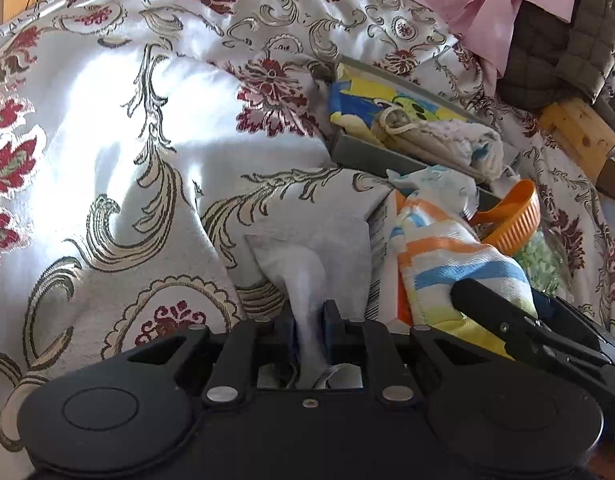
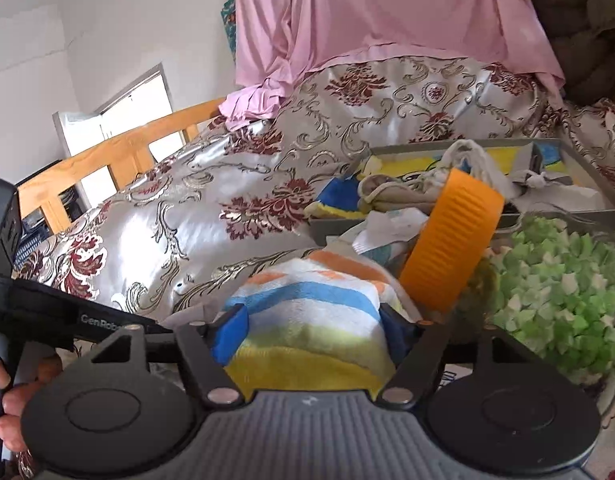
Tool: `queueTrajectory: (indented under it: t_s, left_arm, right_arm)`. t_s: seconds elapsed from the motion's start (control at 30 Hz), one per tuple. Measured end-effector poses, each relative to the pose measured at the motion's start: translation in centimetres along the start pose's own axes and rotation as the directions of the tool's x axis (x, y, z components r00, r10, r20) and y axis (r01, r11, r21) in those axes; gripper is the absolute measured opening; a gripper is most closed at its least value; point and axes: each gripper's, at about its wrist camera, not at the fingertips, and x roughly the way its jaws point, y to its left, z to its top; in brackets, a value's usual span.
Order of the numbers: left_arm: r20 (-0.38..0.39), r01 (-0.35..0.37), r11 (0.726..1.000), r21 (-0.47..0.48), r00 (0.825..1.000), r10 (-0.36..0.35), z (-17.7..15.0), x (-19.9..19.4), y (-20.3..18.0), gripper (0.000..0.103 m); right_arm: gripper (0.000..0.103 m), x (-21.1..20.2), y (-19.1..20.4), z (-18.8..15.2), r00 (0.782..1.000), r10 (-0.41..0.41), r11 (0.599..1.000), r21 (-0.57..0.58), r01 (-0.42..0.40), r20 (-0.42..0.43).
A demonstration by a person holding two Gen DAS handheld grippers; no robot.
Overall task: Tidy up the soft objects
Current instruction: 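Carry the white cloth and striped towel over the cartoon-drawing tray with both tools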
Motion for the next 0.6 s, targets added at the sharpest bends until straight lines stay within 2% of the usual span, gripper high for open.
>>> queueTrajectory:
  t_s: [0.1,0.17,0.2,0.27,0.33,0.47,0.6]
  left_arm:
    - [-0.010,-0.010,1.000,-0.004,1.000,0.009,-0.1,0.5,0.1,0.016]
    - [-0.010,-0.015,1.000,-0.001,1.000,0.015,-0.2,0.7,0.0,0.016]
    - [-0.008,-0.021,1.000,0.000,1.000,0.021,-0.2,0.7,-0.1,0.016]
    - [-0.004,-0.040,0.999,0.005,0.999,0.040,-0.2,0.7,-0.5,0.014]
    - [0.009,-0.064,0.998,0.007,0.998,0.064,-0.1,0.5,-1.2,0.009]
    - [0.062,-0.102,0.994,0.029,0.993,0.100,0.1,-0.8,-2.7,0.006]
    - [0.142,-0.111,0.992,0.062,0.985,0.101,0.6,-2.8,-4.8,0.005]
  right_arm:
    - [0.072,0.1,0.2,-0.1,1.000,-0.004,1.000,-0.011,0.004,-0.004]
    - [0.057,0.1,0.2,0.0,1.000,-0.019,1.000,-0.012,0.019,-0.007]
    - [0.053,0.0,0.1,0.1,1.000,-0.028,1.000,-0.012,0.028,-0.007]
    - [0.033,-0.2,0.0,0.2,0.999,-0.038,0.999,-0.007,0.038,-0.007]
    - [0.024,-0.5,0.0,0.3,0.999,-0.040,0.999,-0.007,0.040,0.000]
    - [0.021,-1.8,0.7,0.7,0.998,-0.049,0.997,-0.053,0.052,0.048]
    - [0.020,-3.8,1.4,1.5,0.990,-0.051,0.992,-0.104,0.066,0.134]
